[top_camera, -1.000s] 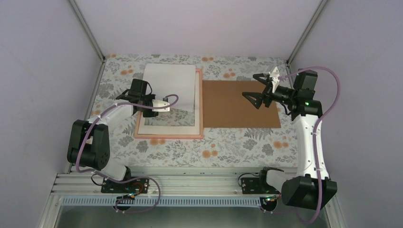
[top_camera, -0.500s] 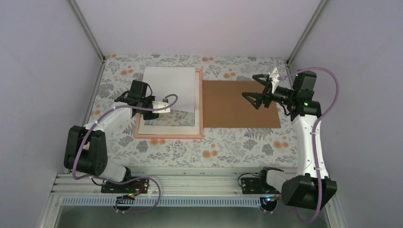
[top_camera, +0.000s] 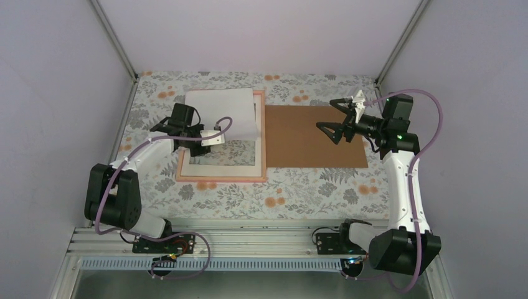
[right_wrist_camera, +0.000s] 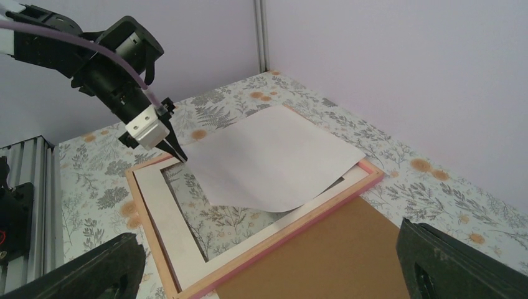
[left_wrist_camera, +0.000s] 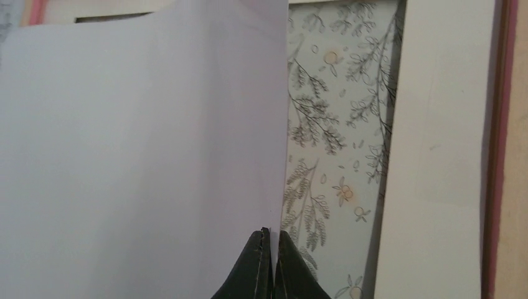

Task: Put the photo into the frame

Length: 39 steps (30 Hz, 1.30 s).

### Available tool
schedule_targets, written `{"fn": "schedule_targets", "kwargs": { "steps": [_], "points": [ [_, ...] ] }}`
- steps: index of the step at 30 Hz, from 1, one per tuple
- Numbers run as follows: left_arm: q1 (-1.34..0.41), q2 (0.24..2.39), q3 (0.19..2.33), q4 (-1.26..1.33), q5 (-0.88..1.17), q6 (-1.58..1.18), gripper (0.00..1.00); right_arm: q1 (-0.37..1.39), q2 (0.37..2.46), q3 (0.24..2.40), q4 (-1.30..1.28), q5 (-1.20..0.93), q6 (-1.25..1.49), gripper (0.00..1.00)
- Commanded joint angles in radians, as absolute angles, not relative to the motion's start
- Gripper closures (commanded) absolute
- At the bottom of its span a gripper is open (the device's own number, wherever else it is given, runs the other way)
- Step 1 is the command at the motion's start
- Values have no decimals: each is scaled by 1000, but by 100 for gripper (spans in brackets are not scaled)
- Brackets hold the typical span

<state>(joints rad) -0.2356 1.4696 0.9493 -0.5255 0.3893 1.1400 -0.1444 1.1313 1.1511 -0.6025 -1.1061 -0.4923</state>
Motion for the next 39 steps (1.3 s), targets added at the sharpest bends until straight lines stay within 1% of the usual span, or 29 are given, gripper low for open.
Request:
{"fn": "schedule_targets", "kwargs": {
  "steps": [1, 9, 16, 24, 34, 39],
  "points": [
    [-218, 1482, 1008, -528, 479, 1107, 98, -137, 1115, 1145, -596, -1133, -489, 0],
    [-204, 1484, 1053, -471, 424, 1083, 98, -138, 1115, 1141, -589, -1144, -484, 0],
    [-212, 1488, 1070, -475, 419, 1117, 98, -138, 1114, 1144, -592, -1144, -483, 0],
    [-237, 1436, 977, -494, 355, 1183, 98, -138, 1114, 1144, -595, -1141, -488, 0],
    [-272, 1366, 862, -462, 344, 1180, 98, -137, 1120, 1144, -582, -1155, -472, 0],
    [-269, 1417, 979, -458, 371, 1079, 98, -138, 1121, 1150, -584, -1155, -469, 0]
  ]
}}
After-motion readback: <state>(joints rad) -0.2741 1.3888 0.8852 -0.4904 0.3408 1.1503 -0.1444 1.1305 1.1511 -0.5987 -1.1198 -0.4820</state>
